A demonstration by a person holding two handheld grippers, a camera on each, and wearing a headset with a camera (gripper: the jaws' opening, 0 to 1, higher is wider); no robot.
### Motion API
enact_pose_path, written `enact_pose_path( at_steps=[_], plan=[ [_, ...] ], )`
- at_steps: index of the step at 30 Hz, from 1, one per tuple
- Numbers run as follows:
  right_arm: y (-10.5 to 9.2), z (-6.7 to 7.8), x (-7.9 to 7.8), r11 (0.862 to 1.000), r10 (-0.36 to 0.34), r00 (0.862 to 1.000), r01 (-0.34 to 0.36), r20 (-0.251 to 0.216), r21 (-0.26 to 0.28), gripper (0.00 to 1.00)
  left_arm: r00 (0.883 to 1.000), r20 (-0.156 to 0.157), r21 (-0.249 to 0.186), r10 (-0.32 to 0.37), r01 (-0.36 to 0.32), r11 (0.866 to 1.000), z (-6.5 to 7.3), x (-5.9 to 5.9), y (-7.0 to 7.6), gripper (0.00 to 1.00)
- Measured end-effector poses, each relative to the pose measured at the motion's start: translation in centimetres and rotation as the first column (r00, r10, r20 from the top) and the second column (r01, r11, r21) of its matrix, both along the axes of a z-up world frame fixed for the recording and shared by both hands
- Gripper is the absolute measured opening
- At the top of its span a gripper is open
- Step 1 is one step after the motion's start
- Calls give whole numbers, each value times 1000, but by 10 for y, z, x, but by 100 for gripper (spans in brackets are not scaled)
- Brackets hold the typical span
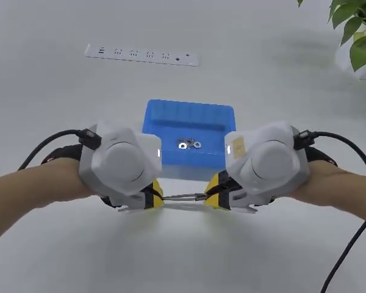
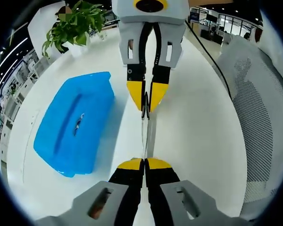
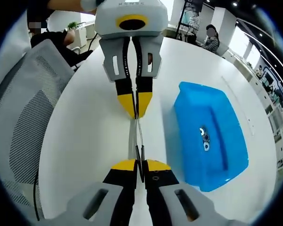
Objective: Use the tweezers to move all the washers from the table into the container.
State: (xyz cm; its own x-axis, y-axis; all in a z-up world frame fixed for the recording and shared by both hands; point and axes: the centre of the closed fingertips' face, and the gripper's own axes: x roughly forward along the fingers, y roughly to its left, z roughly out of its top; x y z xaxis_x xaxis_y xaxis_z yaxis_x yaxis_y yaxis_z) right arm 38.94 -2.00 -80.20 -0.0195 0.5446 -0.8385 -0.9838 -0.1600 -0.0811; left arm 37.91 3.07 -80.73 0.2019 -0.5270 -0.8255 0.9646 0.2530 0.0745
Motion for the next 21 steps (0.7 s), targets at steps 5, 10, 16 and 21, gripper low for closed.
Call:
enact_pose_path(
  at_steps=[5,10,16,21],
  plan=[
    [-1,-5,-5,1000,2,1000,-3,-11,-23,7,1000,-16,-11,23,-23,1000,1,-1,-1,6],
    [-2,-7,-7,999,23,1000,-23,11,-36,8,999,-17,-9,35,-35,999,1,-1,-2,9],
    [-4,-6,-5,999,-11,1000,10,-13,-43,11,999,-14,5,35,-35,999,2,-2,0,13],
    [-5,-7,-4,999,-22,999,21,-33,-41,12,999,-15,20,46,-46,999,2,-3,6,15]
  ],
)
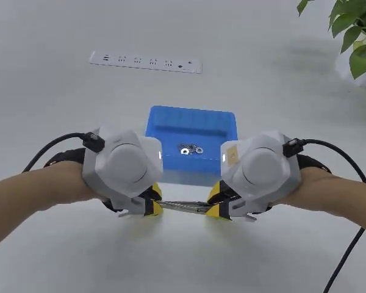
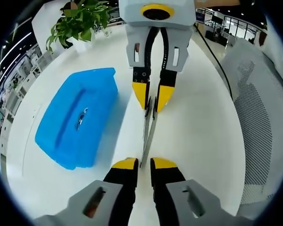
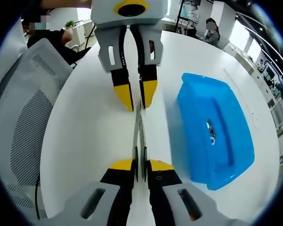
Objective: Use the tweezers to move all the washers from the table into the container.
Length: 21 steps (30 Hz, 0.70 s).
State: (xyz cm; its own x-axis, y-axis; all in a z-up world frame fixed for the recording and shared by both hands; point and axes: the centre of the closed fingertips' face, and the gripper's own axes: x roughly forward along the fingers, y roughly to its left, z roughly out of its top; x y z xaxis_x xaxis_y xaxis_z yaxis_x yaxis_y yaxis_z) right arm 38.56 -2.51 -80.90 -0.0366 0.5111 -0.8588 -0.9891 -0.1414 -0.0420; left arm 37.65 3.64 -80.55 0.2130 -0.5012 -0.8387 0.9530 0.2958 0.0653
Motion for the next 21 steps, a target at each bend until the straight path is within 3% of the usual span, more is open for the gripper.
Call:
enact_pose_path(
  at_steps=[4,8,14,16,18,21],
  plan=[
    [0,0,-3,1000,-14,1000,14,-24,-1,14,1000,-2,9,8,-8,1000,0,-4,5,15],
    [-2,0,-5,1000,-14,1000,14,-11,-2,17,999,2,-6,38,-38,999,4,-6,9,16],
    [-10,0,-8,998,-60,998,60,-22,-3,22,988,4,-79,155,-154,985,12,-9,16,19],
    [-15,1,-5,998,-54,998,55,8,-16,25,983,9,-102,183,-182,978,16,-11,18,22],
    [-18,7,-3,998,-68,997,68,24,1,26,979,11,-128,205,-201,971,21,-16,22,26],
    [-17,25,0,982,-155,988,153,10,112,28,971,21,-168,239,-233,958,29,-22,31,32]
  ],
)
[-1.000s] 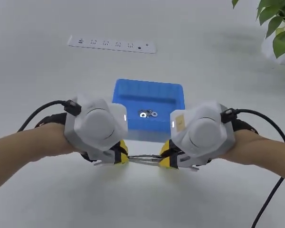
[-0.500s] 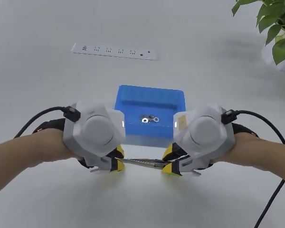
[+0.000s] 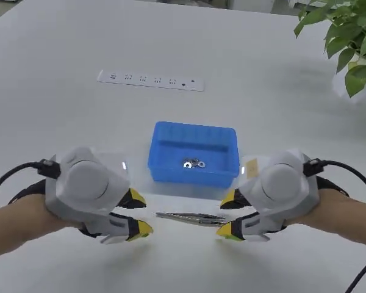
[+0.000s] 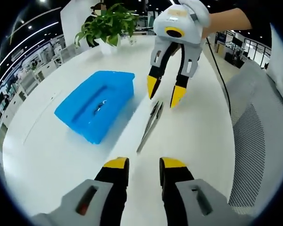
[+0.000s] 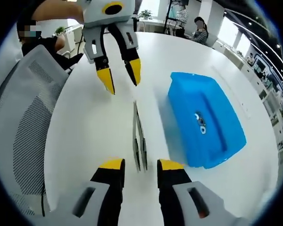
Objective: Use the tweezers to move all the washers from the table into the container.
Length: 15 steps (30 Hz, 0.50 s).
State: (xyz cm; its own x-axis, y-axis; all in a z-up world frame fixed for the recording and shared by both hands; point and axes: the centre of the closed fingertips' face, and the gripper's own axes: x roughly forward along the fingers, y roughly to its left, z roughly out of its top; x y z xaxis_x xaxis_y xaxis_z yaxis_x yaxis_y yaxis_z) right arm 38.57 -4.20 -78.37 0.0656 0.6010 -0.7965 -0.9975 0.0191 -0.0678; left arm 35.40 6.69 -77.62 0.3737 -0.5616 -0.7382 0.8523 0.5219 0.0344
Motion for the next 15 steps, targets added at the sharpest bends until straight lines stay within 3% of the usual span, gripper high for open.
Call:
enact_pose_path(
  at_steps=[2,5,7,10,13,15],
  plan=[
    [-4,12,2,998,-35,999,34,23,48,30,998,22,-37,56,-56,998,9,-1,8,37],
    [-13,25,2,994,-71,996,66,51,91,32,987,49,-97,154,-148,984,25,0,25,49],
    [-18,39,2,982,-120,992,111,47,156,34,978,71,-113,194,-185,976,34,0,35,55],
    [-23,58,-2,955,-180,984,174,5,242,39,974,96,-124,204,-191,974,46,-5,43,65],
    [-27,79,-4,924,-215,976,206,-7,322,44,971,107,-162,215,-196,967,59,-9,44,73],
    [-30,87,-5,915,-221,975,213,-16,343,48,968,123,-198,217,-191,962,70,-12,42,80]
  ],
)
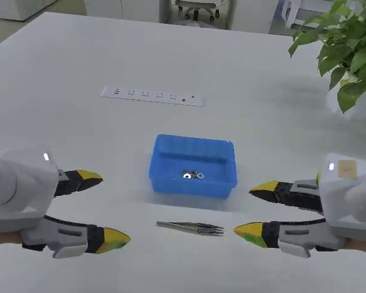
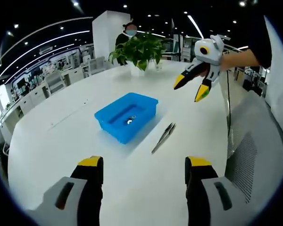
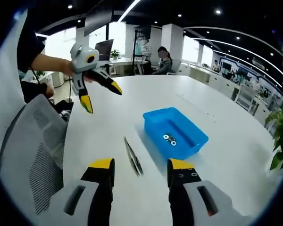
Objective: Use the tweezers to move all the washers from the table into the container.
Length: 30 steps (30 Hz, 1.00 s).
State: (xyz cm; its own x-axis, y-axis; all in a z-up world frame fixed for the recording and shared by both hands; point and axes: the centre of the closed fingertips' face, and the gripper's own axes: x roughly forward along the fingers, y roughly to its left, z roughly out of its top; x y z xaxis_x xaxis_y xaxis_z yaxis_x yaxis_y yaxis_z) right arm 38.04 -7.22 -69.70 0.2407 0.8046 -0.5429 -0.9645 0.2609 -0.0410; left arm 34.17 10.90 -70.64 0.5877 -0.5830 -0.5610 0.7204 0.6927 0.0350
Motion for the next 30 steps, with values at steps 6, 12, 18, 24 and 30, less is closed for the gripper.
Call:
enact_pose_path(
  at_steps=[6,12,18,24,30],
  plan=[
    [1,15,3,999,-27,999,26,41,31,63,998,50,-17,-30,31,999,16,-6,-7,99],
    [10,34,0,997,-17,996,10,92,76,77,986,156,-126,53,-33,991,59,8,-8,100],
    [11,41,3,998,-17,991,9,135,61,89,982,186,-121,35,-13,993,73,8,-13,100],
    [7,45,10,997,-55,986,46,157,59,100,977,208,-131,39,-12,991,81,6,-18,100],
    [6,48,10,996,-63,987,53,148,74,100,978,208,-123,28,-2,992,83,4,-20,100]
  ],
)
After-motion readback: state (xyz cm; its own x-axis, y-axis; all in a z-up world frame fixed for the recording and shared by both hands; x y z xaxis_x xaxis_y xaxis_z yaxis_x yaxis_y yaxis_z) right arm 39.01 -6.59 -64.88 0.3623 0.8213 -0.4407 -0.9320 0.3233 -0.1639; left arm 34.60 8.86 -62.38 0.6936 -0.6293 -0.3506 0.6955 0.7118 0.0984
